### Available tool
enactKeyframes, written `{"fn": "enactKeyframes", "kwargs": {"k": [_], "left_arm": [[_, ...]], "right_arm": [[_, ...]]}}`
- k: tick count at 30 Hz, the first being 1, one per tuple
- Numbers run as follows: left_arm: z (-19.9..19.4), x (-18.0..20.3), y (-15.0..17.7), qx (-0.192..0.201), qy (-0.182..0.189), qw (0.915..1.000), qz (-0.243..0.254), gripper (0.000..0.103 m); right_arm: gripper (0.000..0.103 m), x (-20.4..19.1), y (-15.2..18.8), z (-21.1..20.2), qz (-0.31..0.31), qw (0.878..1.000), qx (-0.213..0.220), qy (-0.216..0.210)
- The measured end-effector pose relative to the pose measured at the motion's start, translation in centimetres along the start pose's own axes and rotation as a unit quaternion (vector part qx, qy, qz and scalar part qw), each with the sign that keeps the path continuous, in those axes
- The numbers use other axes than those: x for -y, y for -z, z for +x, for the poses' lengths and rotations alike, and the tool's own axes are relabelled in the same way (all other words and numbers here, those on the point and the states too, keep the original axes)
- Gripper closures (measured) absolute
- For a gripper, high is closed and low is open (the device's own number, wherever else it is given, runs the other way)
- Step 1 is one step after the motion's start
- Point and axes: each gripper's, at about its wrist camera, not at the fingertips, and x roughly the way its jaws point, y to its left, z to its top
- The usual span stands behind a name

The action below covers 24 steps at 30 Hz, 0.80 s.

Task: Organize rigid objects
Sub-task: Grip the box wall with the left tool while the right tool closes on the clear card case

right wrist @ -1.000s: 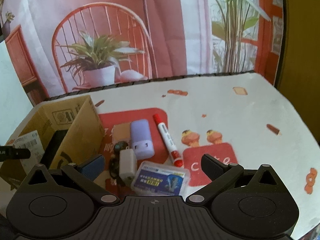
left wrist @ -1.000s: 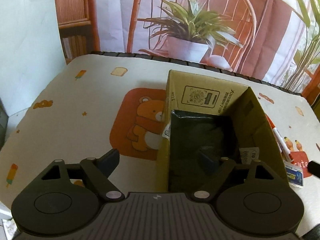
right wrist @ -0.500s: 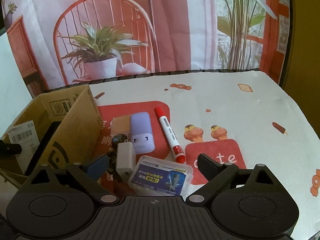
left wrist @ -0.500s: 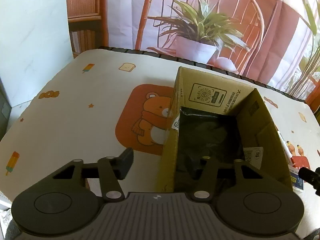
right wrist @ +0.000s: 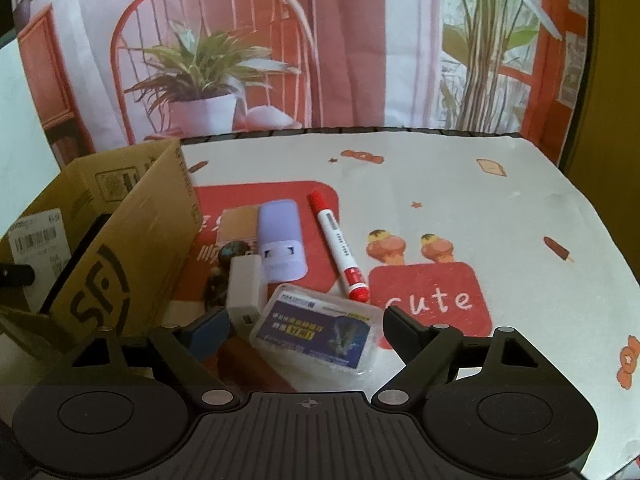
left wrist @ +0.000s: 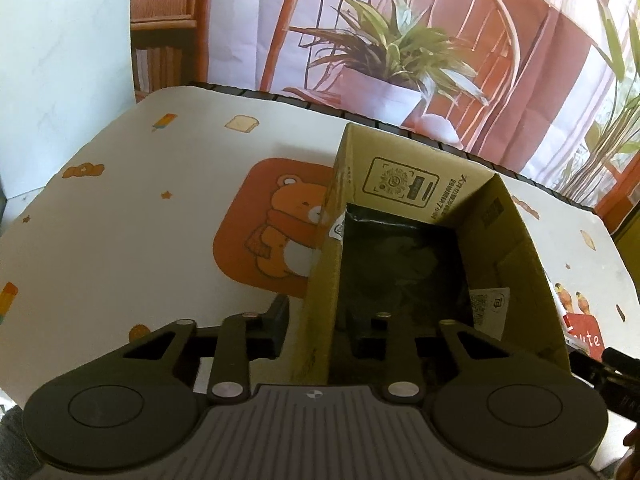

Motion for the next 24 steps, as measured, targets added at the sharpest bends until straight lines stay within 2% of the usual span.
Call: {"fn": "enactKeyframes", "kwargs": {"k": [3,9,24], "left_arm": [[-0.1,0.0,-0.1,0.006,0.0,1.0,0.0,0.082],[-0.2,0.3,0.2,0.009,0.004,0.9999,0.005,0.089],[-0.4,0.1,0.6,0.018,0.003,0.9998,0.009,0.089]], "right_arm": [[0.021,-0.5,0.0,0.1,-0.006,1.0,0.0,-0.003],[0.021,-0.4,0.2,-0.1,-0.001,1.0,0.0,0.001],[0.022,0.5,1.0,0.4,0.032,0.999,-0.008,0.023]]}}
